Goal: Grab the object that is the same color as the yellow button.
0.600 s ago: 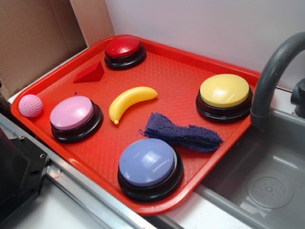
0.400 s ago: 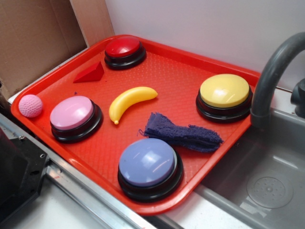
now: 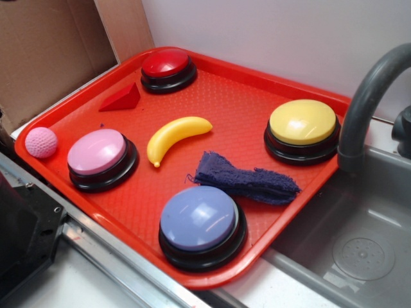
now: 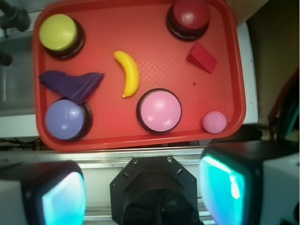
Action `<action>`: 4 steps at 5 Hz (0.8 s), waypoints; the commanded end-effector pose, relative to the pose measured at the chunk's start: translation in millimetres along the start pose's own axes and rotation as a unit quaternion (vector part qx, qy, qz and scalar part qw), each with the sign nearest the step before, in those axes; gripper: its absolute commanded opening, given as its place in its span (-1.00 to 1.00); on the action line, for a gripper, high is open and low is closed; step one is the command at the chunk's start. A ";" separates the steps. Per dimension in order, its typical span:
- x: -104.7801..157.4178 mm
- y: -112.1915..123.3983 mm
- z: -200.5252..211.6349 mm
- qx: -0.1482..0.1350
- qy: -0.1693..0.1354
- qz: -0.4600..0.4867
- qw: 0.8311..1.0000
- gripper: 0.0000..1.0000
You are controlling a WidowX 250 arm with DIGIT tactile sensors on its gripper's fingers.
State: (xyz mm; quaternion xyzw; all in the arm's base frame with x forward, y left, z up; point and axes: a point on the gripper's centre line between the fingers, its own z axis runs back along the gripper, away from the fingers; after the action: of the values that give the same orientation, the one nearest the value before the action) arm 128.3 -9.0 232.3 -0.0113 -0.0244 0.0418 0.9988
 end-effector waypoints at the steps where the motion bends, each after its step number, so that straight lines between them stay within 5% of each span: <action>1: 70.9 -12.4 41.4 -0.038 -0.067 0.001 0.997 1.00; 3: 95.1 -74.4 -20.9 -0.010 -0.004 -0.115 0.993 1.00; 4: 84.1 -66.6 -56.3 0.035 0.028 -0.114 0.992 1.00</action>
State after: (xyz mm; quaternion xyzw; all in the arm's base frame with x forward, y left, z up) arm 220.1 -66.5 177.0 0.0270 0.0224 -0.0731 0.9967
